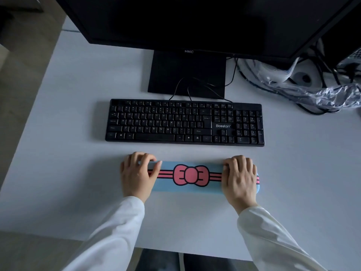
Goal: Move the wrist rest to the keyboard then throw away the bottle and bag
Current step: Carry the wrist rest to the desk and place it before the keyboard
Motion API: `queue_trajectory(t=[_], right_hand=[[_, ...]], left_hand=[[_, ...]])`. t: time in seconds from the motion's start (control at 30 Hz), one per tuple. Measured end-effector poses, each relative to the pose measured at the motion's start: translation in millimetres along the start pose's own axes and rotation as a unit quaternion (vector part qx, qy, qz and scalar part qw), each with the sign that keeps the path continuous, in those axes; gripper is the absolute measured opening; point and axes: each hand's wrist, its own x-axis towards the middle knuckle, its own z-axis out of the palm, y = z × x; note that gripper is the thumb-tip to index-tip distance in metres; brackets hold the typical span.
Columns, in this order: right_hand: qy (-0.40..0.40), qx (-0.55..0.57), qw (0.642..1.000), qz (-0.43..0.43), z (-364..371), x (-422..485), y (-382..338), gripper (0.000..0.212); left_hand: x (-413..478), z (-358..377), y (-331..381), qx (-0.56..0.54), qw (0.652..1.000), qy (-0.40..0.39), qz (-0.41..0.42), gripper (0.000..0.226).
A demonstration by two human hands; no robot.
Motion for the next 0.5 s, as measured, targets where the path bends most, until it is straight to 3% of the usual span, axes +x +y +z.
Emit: queue_trajectory(t=[0.17,0.33,0.5], right_hand=[[0.017,0.007,0.999,0.038,-6,-3,25,0.023],[0.023,-0.008,0.981,0.195,-21,-16,61,0.034],[0.021,0.060,0.930,0.363,-42,-28,82,0.034]], left_hand=[[-1,-2,-22,-0.066,0.995,0.012,-0.069,0.034],[0,-2,-23,-0.139,0.985,0.018,-0.105,0.029],[-6,-13,-36,-0.264,0.954,0.021,-0.138,0.013]])
